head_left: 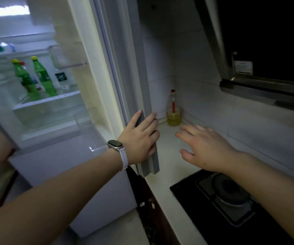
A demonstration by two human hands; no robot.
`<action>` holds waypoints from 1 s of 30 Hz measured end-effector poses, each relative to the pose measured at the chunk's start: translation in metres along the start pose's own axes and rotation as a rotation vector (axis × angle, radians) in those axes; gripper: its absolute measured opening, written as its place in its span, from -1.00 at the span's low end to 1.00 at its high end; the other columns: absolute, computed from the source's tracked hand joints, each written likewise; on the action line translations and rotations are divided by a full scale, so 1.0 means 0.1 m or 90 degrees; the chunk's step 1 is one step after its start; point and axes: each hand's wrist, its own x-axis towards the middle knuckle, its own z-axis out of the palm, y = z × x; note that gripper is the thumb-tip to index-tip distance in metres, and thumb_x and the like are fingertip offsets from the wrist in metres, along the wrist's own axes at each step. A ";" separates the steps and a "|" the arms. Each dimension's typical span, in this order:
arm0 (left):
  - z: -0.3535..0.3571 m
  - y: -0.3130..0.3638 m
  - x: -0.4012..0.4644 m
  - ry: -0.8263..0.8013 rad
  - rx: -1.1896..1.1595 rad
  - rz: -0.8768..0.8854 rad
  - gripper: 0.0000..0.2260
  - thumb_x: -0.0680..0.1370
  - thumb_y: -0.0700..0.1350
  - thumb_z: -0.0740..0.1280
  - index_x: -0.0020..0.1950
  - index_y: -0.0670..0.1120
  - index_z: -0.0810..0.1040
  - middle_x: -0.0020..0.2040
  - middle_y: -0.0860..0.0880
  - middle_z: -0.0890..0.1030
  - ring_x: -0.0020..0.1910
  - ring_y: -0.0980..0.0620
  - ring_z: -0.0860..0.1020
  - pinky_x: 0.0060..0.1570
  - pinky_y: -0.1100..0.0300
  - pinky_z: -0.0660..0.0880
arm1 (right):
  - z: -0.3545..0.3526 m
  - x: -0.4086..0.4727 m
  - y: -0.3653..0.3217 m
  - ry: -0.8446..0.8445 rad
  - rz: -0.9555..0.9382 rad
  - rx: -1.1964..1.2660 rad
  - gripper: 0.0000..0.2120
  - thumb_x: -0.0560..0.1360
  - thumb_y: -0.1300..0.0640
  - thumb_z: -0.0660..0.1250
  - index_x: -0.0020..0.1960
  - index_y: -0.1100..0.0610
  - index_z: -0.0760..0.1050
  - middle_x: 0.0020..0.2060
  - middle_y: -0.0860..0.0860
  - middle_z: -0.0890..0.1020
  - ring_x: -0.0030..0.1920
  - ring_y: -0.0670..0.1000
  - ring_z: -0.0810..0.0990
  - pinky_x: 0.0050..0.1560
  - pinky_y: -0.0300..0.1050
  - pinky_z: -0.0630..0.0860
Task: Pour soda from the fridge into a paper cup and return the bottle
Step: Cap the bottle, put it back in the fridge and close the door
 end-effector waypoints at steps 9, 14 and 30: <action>-0.26 -0.20 -1.08 0.005 0.045 -0.103 -0.64 0.49 0.04 0.27 0.19 -0.11 0.61 0.47 -0.20 0.39 0.51 -0.15 0.26 0.42 -0.28 0.13 | 0.20 0.42 -0.69 -0.017 -0.112 0.048 -0.50 0.53 -0.15 0.18 0.42 -0.02 0.30 0.37 -0.04 0.34 0.34 0.03 0.31 0.26 -0.03 0.28; -0.39 -0.38 -1.60 -0.037 0.072 -0.163 -0.58 0.42 0.06 0.35 0.21 -0.10 0.58 0.52 -0.21 0.29 0.52 -0.19 0.18 0.38 -0.29 0.17 | 0.24 0.70 -1.23 -0.016 -0.176 0.070 -0.51 0.54 -0.15 0.17 0.42 -0.03 0.28 0.37 -0.05 0.33 0.34 0.02 0.30 0.28 -0.03 0.28; -0.32 -1.26 -2.95 -0.135 0.081 -0.346 -0.44 0.38 0.11 0.37 0.33 -0.09 0.48 0.54 -0.20 0.26 0.51 -0.23 0.18 0.27 -0.42 0.28 | 0.34 1.62 -2.75 -0.031 -0.264 0.065 -0.49 0.54 -0.17 0.15 0.45 -0.09 0.21 0.42 -0.10 0.26 0.39 -0.02 0.26 0.28 -0.09 0.24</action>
